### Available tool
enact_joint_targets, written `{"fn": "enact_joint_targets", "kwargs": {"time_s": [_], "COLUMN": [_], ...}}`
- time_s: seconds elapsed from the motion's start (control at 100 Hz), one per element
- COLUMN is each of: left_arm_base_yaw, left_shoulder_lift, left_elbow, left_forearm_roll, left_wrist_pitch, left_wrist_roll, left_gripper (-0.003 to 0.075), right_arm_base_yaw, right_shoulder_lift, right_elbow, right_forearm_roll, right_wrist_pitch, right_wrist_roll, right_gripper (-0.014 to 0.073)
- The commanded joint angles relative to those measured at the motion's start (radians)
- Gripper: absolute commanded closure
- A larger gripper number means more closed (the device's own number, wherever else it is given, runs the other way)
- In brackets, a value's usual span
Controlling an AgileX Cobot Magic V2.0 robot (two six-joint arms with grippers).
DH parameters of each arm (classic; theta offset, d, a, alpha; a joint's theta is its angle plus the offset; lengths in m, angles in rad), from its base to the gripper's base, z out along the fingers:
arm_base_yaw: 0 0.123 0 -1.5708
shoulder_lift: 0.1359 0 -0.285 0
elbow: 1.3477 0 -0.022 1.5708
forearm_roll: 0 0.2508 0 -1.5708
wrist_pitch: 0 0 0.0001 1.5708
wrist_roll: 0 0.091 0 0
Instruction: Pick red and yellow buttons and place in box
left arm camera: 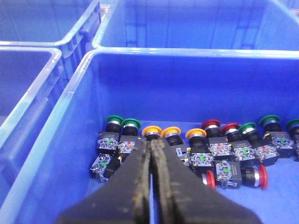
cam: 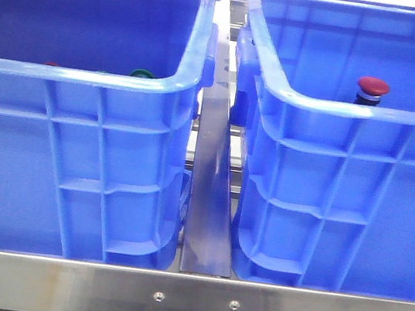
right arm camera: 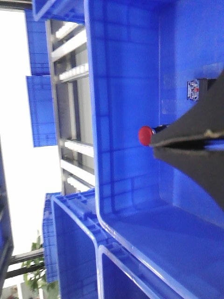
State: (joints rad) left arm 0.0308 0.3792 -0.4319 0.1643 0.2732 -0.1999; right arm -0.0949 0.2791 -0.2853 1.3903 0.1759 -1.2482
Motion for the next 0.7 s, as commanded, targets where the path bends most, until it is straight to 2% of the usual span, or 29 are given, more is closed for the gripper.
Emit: {"fn": "enact_joint_targets", "kwargs": {"time_s": [0.0, 0.26, 0.69], "left_arm_base_yaw": [0.002, 0.002, 0.002], "left_shoulder_lift": [-0.048, -0.148, -0.148], "left_elbow": [0.016, 0.081, 0.081], "left_forearm_roll": [0.002, 0.007, 0.009], "left_wrist_pitch": [-0.113, -0.166, -0.172], "left_wrist_roll": [-0.010, -0.010, -0.010], "left_gripper": [0.0741, 0.0741, 0.0741], "right_arm_base_yaw": [-0.009, -0.009, -0.009], "right_shoulder_lift": [-0.071, -0.215, -0.216], "right_elbow": [0.014, 0.089, 0.088], "right_forearm_roll": [0.010, 0.010, 0.030], "right_wrist_pitch": [-0.009, -0.011, -0.009], "right_wrist_roll": [-0.008, -0.008, -0.007], "right_gripper": [0.0664, 0.0664, 0.0664]}}
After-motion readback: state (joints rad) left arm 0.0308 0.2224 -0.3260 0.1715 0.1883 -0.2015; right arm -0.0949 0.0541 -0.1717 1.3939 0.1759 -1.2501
